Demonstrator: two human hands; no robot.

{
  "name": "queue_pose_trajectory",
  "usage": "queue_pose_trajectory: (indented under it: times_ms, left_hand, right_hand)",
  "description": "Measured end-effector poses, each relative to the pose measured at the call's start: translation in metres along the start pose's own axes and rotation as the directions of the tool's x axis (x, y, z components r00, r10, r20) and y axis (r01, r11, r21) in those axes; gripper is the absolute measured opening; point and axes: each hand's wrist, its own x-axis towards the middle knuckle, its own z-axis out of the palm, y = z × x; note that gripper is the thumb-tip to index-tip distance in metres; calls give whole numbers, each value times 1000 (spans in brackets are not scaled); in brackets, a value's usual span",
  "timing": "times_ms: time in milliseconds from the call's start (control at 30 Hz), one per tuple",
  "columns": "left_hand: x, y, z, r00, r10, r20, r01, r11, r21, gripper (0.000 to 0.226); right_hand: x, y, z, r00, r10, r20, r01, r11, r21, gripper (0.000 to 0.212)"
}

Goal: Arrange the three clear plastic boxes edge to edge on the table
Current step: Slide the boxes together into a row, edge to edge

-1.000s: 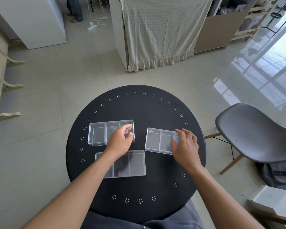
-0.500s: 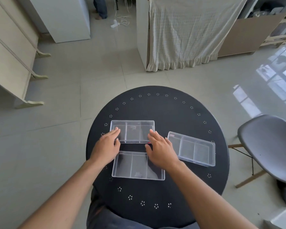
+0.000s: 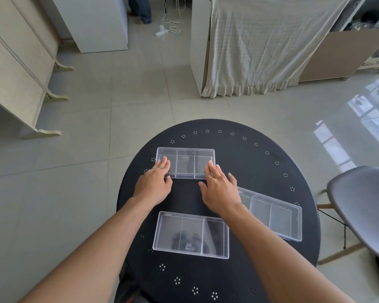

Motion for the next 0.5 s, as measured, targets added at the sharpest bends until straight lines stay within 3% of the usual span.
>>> queue_pose_trajectory:
  times_ms: [500]
  left_hand:
    - [92, 12, -22, 999, -43, 25, 43, 999, 9, 64]
  right_hand:
    - [83, 9, -21, 1000, 24, -18, -26, 998, -64, 78]
